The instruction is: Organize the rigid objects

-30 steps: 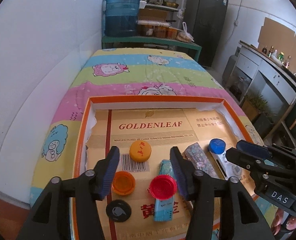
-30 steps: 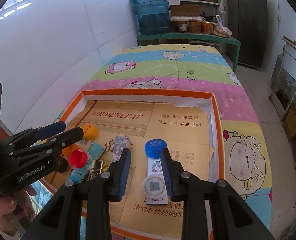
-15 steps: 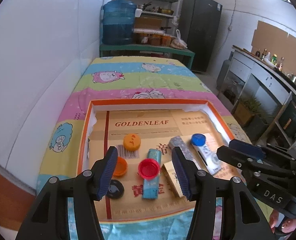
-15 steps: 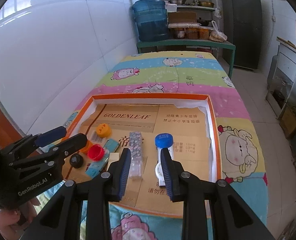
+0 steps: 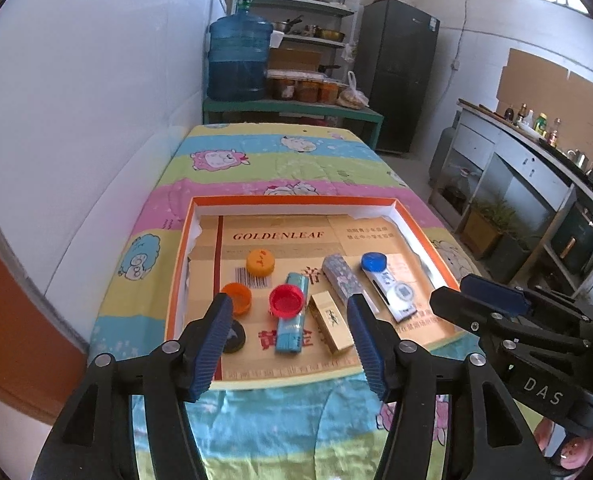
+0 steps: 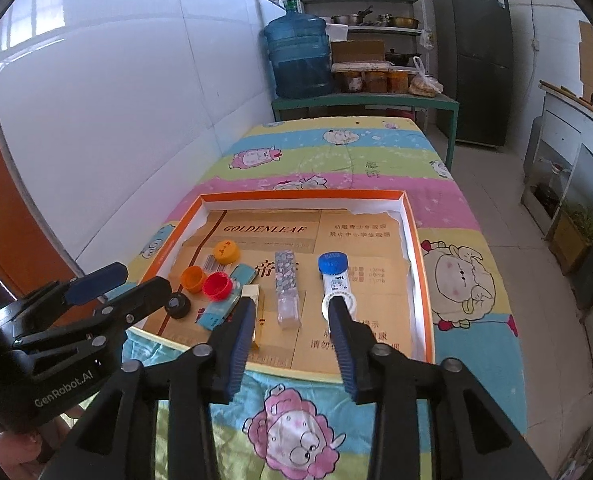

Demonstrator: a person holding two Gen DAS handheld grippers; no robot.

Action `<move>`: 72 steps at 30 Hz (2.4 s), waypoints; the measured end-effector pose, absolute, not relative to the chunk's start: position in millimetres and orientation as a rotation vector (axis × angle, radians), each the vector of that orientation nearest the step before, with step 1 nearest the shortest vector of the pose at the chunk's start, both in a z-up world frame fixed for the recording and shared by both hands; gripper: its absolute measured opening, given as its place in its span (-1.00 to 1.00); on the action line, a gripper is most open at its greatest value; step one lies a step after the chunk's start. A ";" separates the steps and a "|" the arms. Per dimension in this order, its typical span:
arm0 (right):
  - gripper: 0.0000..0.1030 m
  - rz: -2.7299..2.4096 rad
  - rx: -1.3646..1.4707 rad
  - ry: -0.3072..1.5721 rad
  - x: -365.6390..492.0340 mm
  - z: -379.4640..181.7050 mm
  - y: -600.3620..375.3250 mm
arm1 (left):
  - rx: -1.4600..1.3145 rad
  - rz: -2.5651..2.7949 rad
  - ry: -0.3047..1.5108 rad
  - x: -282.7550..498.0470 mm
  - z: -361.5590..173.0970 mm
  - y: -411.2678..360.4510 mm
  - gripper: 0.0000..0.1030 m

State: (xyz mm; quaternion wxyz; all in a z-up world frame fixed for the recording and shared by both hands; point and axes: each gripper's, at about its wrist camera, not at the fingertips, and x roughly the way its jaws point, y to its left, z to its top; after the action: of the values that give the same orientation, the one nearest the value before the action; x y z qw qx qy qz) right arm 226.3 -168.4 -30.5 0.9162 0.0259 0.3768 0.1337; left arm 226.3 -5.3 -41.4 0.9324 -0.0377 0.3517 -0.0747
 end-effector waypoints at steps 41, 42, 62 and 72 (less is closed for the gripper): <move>-0.25 0.136 0.042 0.684 119.1 -6.3 -156.1 | -0.096 -0.115 0.640 109.4 -20.1 7.9 0.39; -0.25 0.134 0.040 0.679 116.5 -4.9 -156.0 | -0.098 -0.113 0.636 105.4 -18.3 8.7 0.39; -0.25 0.059 -0.024 0.507 43.9 30.3 -145.6 | -0.082 0.001 0.562 34.8 15.2 3.6 0.39; -0.25 0.088 0.002 0.522 38.1 30.5 -142.2 | -0.087 0.020 0.550 27.2 19.3 8.5 0.39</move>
State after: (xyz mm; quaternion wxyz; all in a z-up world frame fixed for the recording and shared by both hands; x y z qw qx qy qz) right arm 38.1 -142.2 30.5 0.9651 0.0011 0.2581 0.0433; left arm 27.2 8.5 19.3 0.9614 -0.0431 0.2717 0.0098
